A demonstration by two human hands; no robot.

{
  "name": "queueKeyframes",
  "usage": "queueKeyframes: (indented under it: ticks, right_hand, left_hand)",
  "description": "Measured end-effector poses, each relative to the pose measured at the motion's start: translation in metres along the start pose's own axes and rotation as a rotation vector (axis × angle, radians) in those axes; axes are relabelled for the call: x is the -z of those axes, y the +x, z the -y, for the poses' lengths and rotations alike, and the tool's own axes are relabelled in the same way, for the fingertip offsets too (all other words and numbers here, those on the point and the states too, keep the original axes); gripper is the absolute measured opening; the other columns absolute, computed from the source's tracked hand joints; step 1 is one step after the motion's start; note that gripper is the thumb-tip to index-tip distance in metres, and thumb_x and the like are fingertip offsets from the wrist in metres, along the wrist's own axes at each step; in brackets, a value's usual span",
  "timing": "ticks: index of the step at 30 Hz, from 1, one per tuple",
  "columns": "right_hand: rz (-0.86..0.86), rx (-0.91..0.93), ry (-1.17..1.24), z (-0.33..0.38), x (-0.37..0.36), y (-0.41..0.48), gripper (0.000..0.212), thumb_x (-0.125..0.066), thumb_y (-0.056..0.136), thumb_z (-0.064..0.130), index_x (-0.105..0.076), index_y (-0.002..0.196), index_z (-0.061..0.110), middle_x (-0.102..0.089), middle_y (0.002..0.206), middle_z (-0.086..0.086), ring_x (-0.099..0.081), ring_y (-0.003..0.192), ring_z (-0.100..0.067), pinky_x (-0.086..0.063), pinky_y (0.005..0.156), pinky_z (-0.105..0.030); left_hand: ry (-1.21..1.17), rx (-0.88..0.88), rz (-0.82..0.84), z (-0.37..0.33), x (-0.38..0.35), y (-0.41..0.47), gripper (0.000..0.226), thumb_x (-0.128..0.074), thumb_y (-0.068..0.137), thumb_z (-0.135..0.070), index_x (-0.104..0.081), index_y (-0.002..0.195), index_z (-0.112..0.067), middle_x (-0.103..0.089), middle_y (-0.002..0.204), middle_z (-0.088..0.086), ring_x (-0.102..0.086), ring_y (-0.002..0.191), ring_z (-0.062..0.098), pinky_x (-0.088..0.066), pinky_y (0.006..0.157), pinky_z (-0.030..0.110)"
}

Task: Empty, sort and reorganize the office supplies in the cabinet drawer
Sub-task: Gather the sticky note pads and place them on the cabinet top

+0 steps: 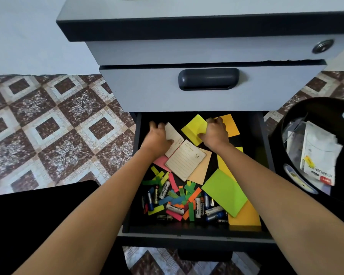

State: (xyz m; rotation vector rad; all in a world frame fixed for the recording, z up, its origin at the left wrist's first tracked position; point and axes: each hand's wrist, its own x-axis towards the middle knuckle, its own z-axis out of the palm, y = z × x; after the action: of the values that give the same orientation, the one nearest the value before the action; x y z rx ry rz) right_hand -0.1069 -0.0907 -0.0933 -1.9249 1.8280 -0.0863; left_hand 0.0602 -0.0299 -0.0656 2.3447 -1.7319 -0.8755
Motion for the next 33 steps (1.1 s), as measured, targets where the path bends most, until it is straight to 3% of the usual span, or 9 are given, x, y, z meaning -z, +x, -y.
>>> queueKeyframes:
  ticks: [3,7,11,16,21,25,27,29,33]
  right_hand:
    - [-0.071,-0.074,0.320,-0.004,0.007,0.002,0.030,-0.053,0.092,0.009,-0.052,0.122,0.004,-0.050,0.126,-0.017,-0.056,0.101,-0.033,-0.042,0.077,-0.029]
    - [-0.093,-0.268,0.781,-0.013,0.018,-0.003,0.027,-0.053,0.093,0.008,-0.056,0.119,0.006,-0.057,0.113,-0.009,-0.055,0.070,-0.018,-0.056,0.073,-0.037]
    - [-0.068,-0.447,1.201,-0.025,0.023,-0.017,0.022,-0.057,0.091,0.003,-0.055,0.113,0.006,-0.055,0.105,-0.009,-0.056,0.081,-0.020,-0.050,0.055,-0.024]
    - [0.152,-0.464,1.434,-0.031,0.020,-0.037,0.024,-0.060,0.088,-0.001,-0.053,0.110,0.006,-0.056,0.115,-0.016,-0.057,0.091,-0.027,-0.053,0.047,-0.022]
    - [0.271,-0.375,1.193,-0.017,0.005,-0.062,0.019,-0.059,0.090,0.003,-0.055,0.109,0.002,-0.057,0.107,-0.015,-0.059,0.079,-0.021,-0.058,0.058,-0.027]
    - [0.231,-0.089,0.521,-0.019,-0.002,-0.070,0.025,-0.056,0.094,0.018,-0.066,0.104,-0.002,-0.065,0.086,-0.015,-0.060,0.074,-0.024,-0.055,0.074,-0.040]
    - [0.158,0.016,0.309,-0.022,-0.001,-0.071,0.027,-0.055,0.094,0.022,-0.068,0.099,-0.001,-0.069,0.093,-0.016,-0.063,0.082,-0.027,-0.051,0.077,-0.039]
    - [0.072,0.020,0.250,-0.026,0.003,-0.066,0.023,-0.055,0.093,0.024,-0.069,0.100,0.007,-0.069,0.102,-0.012,-0.063,0.091,-0.026,-0.051,0.078,-0.036]
    - [-0.133,-0.038,0.155,-0.042,0.009,-0.044,0.033,-0.054,0.094,0.026,-0.060,0.123,0.010,-0.052,0.126,-0.016,-0.050,0.113,-0.033,-0.045,0.087,-0.037]
  left_hand:
    - [-0.139,-0.023,-0.096,-0.002,0.007,-0.001,0.036,-0.044,0.096,-0.013,-0.040,0.131,-0.003,-0.039,0.132,0.022,-0.053,0.105,0.038,-0.040,0.078,0.031]
    - [-0.489,0.087,-0.188,-0.001,0.011,-0.006,0.031,-0.037,0.098,-0.010,-0.042,0.128,-0.004,-0.056,0.118,0.014,-0.054,0.092,0.024,-0.040,0.064,0.026]
    - [-0.814,0.233,-0.228,0.000,0.003,-0.014,0.030,-0.038,0.098,-0.009,-0.045,0.127,-0.005,-0.056,0.108,0.010,-0.050,0.077,0.013,-0.040,0.057,0.020]
    - [-1.175,0.338,-0.106,-0.011,-0.016,-0.028,0.030,-0.037,0.099,-0.007,-0.043,0.129,-0.005,-0.052,0.092,0.001,-0.052,0.078,0.014,-0.049,0.079,0.039]
    - [-1.338,0.393,-0.006,-0.023,-0.042,-0.034,0.022,-0.036,0.101,-0.010,-0.045,0.120,-0.008,-0.054,0.105,0.013,-0.055,0.091,0.024,-0.046,0.091,0.046]
    - [-0.974,0.315,-0.051,-0.023,-0.056,-0.035,0.034,-0.050,0.096,-0.016,-0.045,0.127,-0.005,-0.055,0.123,0.015,-0.055,0.108,0.029,-0.047,0.095,0.041]
    - [-0.770,0.245,-0.083,-0.021,-0.058,-0.036,0.038,-0.053,0.093,-0.012,-0.046,0.129,-0.003,-0.056,0.124,0.013,-0.053,0.112,0.029,-0.045,0.093,0.036]
    - [-0.661,0.217,-0.094,-0.018,-0.057,-0.035,0.039,-0.053,0.092,-0.012,-0.048,0.129,-0.003,-0.056,0.125,0.013,-0.053,0.115,0.029,-0.044,0.093,0.035]
    - [-0.580,0.163,-0.097,-0.014,-0.055,-0.035,0.039,-0.055,0.092,-0.014,-0.050,0.129,-0.003,-0.058,0.126,0.014,-0.053,0.115,0.029,-0.043,0.090,0.032]
